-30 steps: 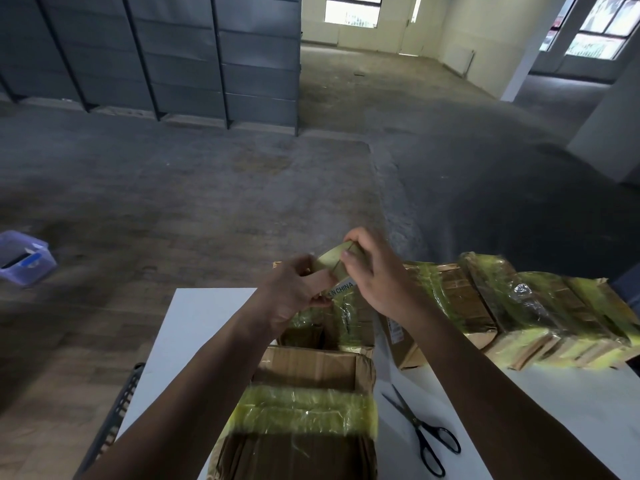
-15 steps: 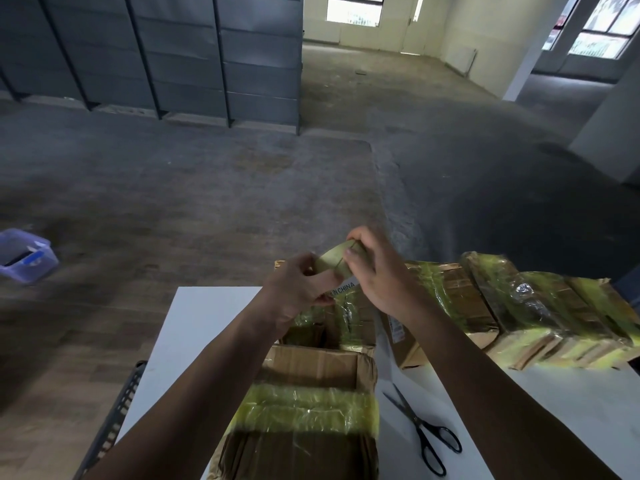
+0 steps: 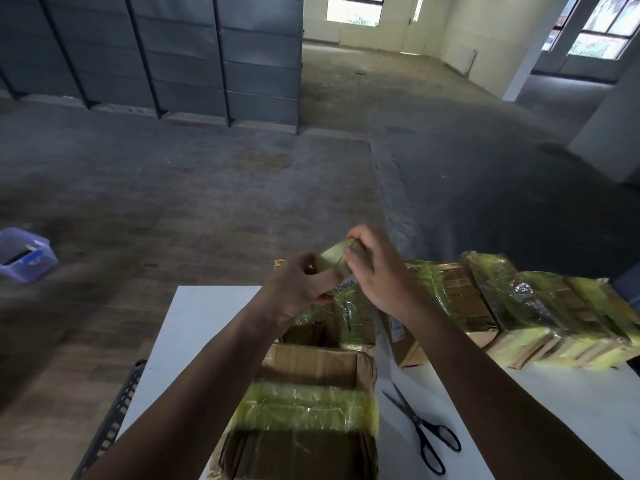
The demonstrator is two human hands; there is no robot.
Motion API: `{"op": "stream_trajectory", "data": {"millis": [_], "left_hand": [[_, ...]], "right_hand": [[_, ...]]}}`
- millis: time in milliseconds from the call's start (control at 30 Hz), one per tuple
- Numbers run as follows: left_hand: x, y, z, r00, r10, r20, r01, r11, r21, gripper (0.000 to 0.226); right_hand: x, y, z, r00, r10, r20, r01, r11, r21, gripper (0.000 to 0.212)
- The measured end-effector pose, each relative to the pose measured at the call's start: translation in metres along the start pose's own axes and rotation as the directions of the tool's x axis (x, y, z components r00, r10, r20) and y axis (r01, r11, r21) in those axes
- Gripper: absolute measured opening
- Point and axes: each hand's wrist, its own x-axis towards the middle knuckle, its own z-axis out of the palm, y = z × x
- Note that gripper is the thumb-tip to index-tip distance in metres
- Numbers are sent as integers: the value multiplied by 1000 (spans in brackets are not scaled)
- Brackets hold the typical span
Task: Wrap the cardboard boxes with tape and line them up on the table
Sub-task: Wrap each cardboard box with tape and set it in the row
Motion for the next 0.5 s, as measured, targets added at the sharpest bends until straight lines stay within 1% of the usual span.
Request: {"op": "stream_trajectory", "data": {"millis": [133,267,333,400,433,500], "left_hand": [[-1,1,1,1000,20,-16,-20,999,28,10],[-2,2,-1,1000,28,11,-29,999,31,8],[-2,2,-2,999,29,22,-29,1000,-2,12],[-1,1,-2,1000,14,11,-14,1000,-4,25],[0,0,-2,1000,7,3,-7,1000,11,27],[1,-2,-2,1000,6,-8,-5,1000,29,23]], "right_hand": [[-1,0,0,1000,-3,2,3,1000,6,13],[-1,0,0,1000,17,0,-17,1000,25,9],[0,2,0,1000,30,-2,-29,999,33,5],[0,3,1,1000,25,-12,-24,999,33,5],[0,3,1,1000,23,-14,-23,999,31,6],[-1,4,3,1000,20,-16,-19,1000,18,7]]}}
